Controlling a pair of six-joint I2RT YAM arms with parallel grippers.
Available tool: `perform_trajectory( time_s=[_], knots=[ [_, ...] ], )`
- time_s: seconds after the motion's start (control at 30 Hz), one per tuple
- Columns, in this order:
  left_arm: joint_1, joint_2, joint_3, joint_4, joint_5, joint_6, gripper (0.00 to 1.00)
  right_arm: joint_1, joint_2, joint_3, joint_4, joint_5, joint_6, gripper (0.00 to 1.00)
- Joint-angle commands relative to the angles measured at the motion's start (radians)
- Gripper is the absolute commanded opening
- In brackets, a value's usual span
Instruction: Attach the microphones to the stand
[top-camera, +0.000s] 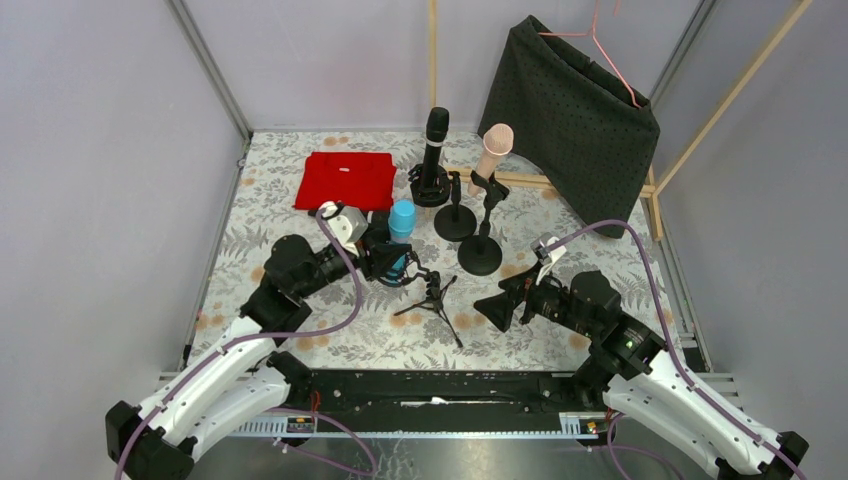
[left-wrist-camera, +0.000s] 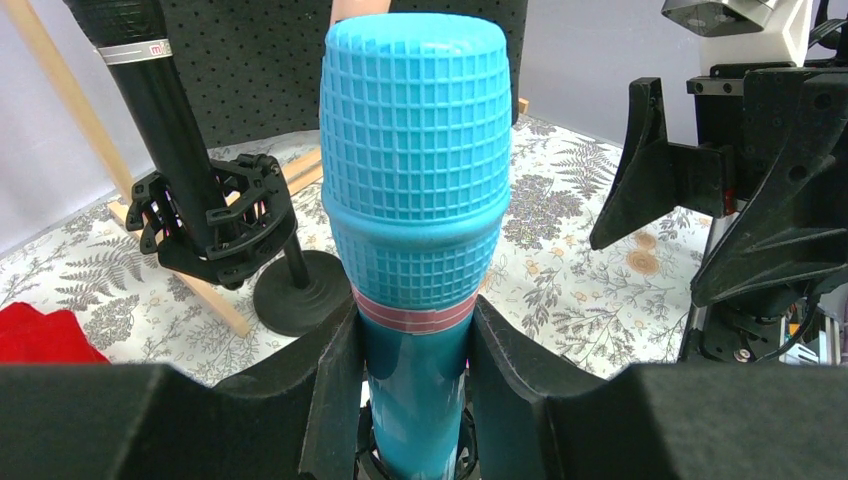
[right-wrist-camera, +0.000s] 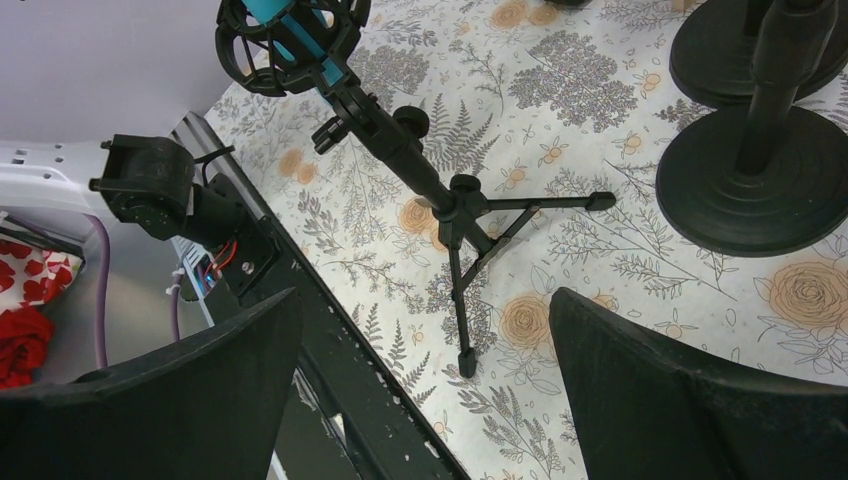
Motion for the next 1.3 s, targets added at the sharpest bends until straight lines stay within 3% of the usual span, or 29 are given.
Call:
perform_trajectory(
  time_s=[0.0,0.77,1.2,1.27],
  knots=[
    [-0.013,-0.008,0.005,0.023,-0.024,-0.012,0.27,-0.003,0.000,-0.005,0.049,-0.024,-0.013,0.99],
    [-0.035,-0.015,0.021,-0.014,-0.057,0.007,0.49,-0.002,0.012,-0.003,0.052,-0.027,-0.011,1.00],
    [-0.038,-0.022,0.020,-0.016,-0.062,0.009,0.53,-0.002,0.016,-0.004,0.057,-0.033,-0.008,1.00],
    [-0.040,-0.024,0.022,-0.016,-0.063,0.008,0.58,-0.003,0.017,-0.005,0.058,-0.033,-0.006,1.00]
  ],
)
